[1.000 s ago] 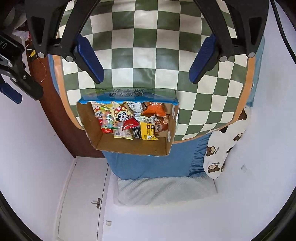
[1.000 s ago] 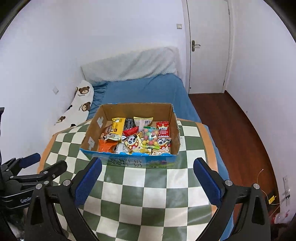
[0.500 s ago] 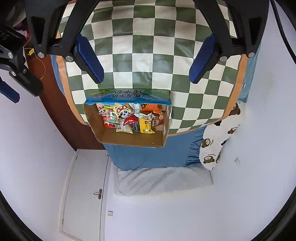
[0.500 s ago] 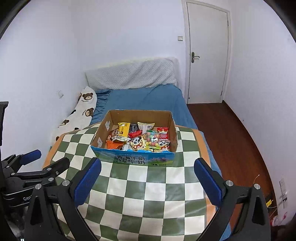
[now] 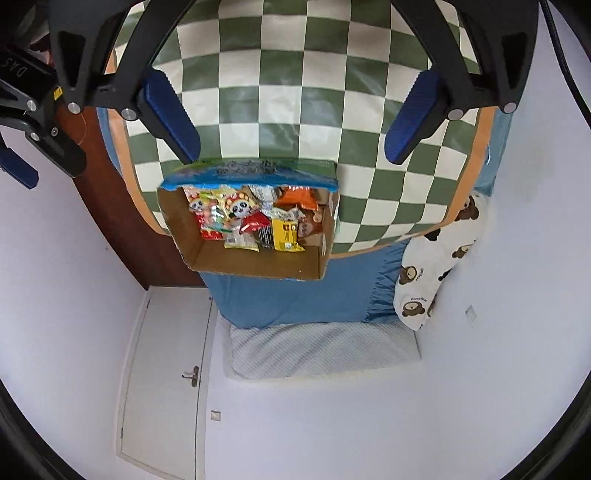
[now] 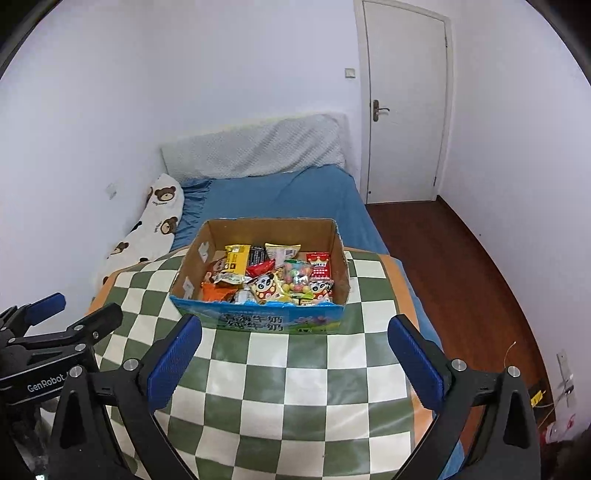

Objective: Organize snacks

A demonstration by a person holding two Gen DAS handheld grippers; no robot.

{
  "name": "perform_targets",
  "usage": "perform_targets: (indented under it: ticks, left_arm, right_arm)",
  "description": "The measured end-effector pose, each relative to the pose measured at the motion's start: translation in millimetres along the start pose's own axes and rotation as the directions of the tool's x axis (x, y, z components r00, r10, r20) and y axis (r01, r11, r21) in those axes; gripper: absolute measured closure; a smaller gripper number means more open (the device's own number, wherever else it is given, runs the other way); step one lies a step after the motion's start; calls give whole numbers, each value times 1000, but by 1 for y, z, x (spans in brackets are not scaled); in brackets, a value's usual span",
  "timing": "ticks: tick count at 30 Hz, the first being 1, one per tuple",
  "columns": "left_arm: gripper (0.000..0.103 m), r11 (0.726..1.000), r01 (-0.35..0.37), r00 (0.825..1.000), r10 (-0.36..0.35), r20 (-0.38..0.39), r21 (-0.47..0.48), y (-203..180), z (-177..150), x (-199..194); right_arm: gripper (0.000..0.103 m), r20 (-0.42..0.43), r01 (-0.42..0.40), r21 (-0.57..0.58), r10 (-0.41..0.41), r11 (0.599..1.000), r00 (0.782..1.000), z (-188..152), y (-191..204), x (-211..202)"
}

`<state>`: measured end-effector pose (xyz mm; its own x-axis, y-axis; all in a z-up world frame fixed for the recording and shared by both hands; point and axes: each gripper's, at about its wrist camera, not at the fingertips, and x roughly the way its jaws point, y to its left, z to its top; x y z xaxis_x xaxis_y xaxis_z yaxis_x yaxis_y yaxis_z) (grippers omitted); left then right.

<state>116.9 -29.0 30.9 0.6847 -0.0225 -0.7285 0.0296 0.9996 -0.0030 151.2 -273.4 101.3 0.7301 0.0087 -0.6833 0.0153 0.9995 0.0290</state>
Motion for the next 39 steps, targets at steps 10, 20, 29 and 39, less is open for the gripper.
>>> perform_targets:
  ticks: [10, 20, 29, 39]
  left_arm:
    - [1, 1000, -23, 999, 23, -46, 14, -7, 13, 53]
    - [1, 998, -38, 996, 43, -84, 51, -20, 20, 88]
    - [1, 998, -41, 996, 44, -79, 49, -23, 27, 94]
    - [1, 998, -41, 995, 45, -86, 53, -26, 25, 96]
  right_arm:
    - [0, 9, 41, 27, -41, 999, 999, 20, -8, 46]
    - [0, -42, 79, 36, -77, 996, 996, 20, -14, 94]
    - [0, -56, 89, 40, -87, 995, 995, 19, -19, 107]
    - [0, -60, 85, 45, -82, 995, 995, 15, -23, 110]
